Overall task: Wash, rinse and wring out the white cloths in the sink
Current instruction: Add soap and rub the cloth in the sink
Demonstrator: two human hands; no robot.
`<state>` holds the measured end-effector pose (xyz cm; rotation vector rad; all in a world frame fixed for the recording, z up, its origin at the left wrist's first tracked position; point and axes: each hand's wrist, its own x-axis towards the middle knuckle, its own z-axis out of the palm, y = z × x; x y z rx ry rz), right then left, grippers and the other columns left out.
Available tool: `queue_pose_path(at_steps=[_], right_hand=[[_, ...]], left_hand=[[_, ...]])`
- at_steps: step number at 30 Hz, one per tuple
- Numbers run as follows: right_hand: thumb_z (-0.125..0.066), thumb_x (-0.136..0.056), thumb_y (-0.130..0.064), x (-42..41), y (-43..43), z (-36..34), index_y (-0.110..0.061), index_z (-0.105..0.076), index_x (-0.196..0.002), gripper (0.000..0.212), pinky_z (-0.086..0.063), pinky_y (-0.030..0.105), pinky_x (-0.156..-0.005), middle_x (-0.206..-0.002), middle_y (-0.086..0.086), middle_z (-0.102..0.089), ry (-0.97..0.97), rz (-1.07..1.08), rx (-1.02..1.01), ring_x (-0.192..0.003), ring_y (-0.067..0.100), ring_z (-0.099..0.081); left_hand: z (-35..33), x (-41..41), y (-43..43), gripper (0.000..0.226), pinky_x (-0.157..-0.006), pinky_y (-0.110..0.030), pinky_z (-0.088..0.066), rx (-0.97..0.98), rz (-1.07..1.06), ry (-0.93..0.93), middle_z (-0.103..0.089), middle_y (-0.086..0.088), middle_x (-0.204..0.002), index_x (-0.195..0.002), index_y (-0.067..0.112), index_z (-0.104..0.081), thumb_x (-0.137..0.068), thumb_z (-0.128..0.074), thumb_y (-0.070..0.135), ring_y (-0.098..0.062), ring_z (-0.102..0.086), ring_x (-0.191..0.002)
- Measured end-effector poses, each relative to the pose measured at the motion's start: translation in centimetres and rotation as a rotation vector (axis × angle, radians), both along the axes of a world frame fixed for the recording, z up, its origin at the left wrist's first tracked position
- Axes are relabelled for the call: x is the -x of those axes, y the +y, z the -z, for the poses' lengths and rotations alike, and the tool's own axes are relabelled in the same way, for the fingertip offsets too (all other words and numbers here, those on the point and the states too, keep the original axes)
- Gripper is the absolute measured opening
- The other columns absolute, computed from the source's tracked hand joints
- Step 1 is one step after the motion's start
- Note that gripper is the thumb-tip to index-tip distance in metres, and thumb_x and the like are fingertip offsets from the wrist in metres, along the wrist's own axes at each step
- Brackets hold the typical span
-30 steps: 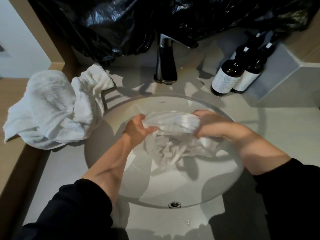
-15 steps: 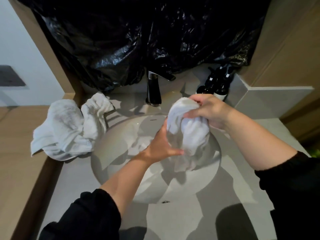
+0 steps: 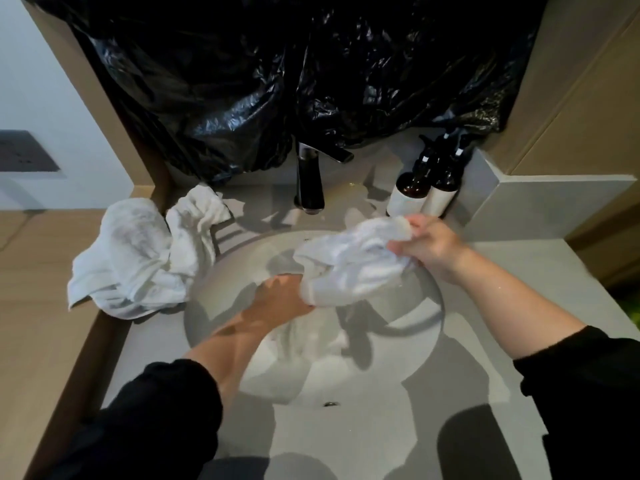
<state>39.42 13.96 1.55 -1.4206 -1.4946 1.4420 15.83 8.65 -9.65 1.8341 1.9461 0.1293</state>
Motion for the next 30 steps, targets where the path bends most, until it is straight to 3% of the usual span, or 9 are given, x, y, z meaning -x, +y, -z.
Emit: queue_pose_path(at_steps=[5, 7, 11, 14, 16, 19, 22, 25, 30], right_hand=[[-0.067, -0.083, -0.001, 0.2, -0.2, 6.1, -0.015, -0.065, -0.083, 0.014, -0.042, 0.009, -0.053, -0.074, 0.0, -0.064, -0.479, -0.064, -0.123, -0.06, -0.001, -0.062], [-0.071, -0.081, -0.01, 1.5, 0.1, 8.6, -0.01, -0.071, -0.083, 0.002, -0.043, 0.024, -0.073, -0.085, 0.013, -0.069, -0.684, -0.106, -0.256, -0.086, 0.025, -0.065], [-0.064, -0.088, -0.039, 5.7, -0.5, 13.1, -0.005, -0.056, -0.123, 0.05, -0.025, 0.034, -0.11, -0.147, 0.017, -0.031, -0.823, -0.215, -0.291, -0.136, 0.033, -0.025], [-0.032, -0.095, -0.058, 7.8, -1.4, 17.4, -0.014, -0.028, -0.147, 0.068, -0.015, 0.053, -0.116, -0.16, 0.009, -0.007, -1.066, -0.583, -0.242, -0.147, 0.026, -0.005], [-0.018, -0.093, -0.058, 8.4, -1.7, 20.0, -0.012, -0.035, -0.145, 0.072, -0.021, 0.064, -0.109, -0.156, 0.018, -0.024, -1.214, -0.74, -0.387, -0.144, 0.034, -0.021], [-0.025, -0.093, -0.052, 9.3, -0.8, 22.2, -0.014, -0.044, -0.135, 0.06, -0.027, 0.061, -0.102, -0.141, 0.017, -0.043, -1.379, -0.805, -0.502, -0.131, 0.036, -0.037], [-0.031, -0.093, -0.049, 10.1, 1.1, 23.3, -0.016, -0.044, -0.131, 0.051, -0.029, 0.052, -0.098, -0.13, 0.013, -0.047, -1.36, -0.746, -0.598, -0.122, 0.033, -0.042], [-0.032, -0.088, -0.046, 11.0, 1.9, 22.5, -0.01, -0.063, -0.104, 0.05, -0.048, 0.045, -0.075, -0.093, 0.015, -0.063, -1.206, -0.63, -0.58, -0.089, 0.034, -0.059], [-0.032, -0.1, -0.043, 8.8, 5.5, 19.9, -0.005, -0.057, -0.112, 0.046, -0.041, 0.035, -0.086, -0.106, 0.02, -0.064, -0.689, -0.205, -0.298, -0.101, 0.038, -0.06]], left_hand=[[3.8, 1.6, 1.0, 0.08, -0.103, -0.037, -0.03, -0.031, 0.208, 0.341, -0.042, 0.001, -0.132, -0.142, 0.027, -0.034, -0.075, -0.067, 0.057, -0.022, -0.036, -0.126], [5.7, 2.0, 0.8, 0.097, -0.103, -0.042, -0.031, 0.087, 0.251, 0.39, -0.035, -0.003, -0.139, -0.149, 0.023, -0.02, -0.074, -0.067, 0.062, -0.026, -0.033, -0.128], [8.9, 2.8, -0.4, 0.116, -0.098, -0.04, -0.036, 0.192, 0.29, 0.4, -0.028, -0.005, -0.146, -0.148, 0.013, -0.013, -0.064, -0.07, 0.07, -0.029, -0.035, -0.126], [10.1, 2.6, -0.4, 0.118, -0.104, -0.04, -0.031, 0.147, 0.271, 0.443, -0.022, -0.007, -0.149, -0.149, 0.01, -0.011, -0.066, -0.065, 0.073, -0.031, -0.03, -0.13], [10.7, 2.5, -0.2, 0.113, -0.106, -0.04, -0.027, 0.101, 0.25, 0.452, -0.022, -0.007, -0.147, -0.148, 0.01, -0.013, -0.069, -0.063, 0.072, -0.03, -0.029, -0.13], [11.5, 2.5, 0.5, 0.098, -0.104, -0.04, -0.027, 0.051, 0.235, 0.454, -0.027, -0.008, -0.144, -0.146, 0.01, -0.017, -0.076, -0.064, 0.06, -0.03, -0.032, -0.126], [11.9, 2.2, 1.2, 0.08, -0.098, -0.039, -0.031, 0.072, 0.204, 0.421, -0.033, -0.008, -0.138, -0.139, 0.01, -0.027, -0.081, -0.067, 0.046, -0.029, -0.035, -0.124], [11.2, 2.1, 2.0, 0.067, -0.095, -0.039, -0.035, 0.072, 0.219, 0.347, -0.038, -0.008, -0.132, -0.132, 0.01, -0.035, -0.084, -0.064, 0.048, -0.027, -0.037, -0.121], [10.5, 3.2, 1.7, 0.081, -0.098, -0.038, -0.039, 0.114, 0.201, 0.246, -0.04, -0.004, -0.13, -0.135, 0.015, -0.036, -0.075, -0.069, 0.058, -0.023, -0.039, -0.119]])
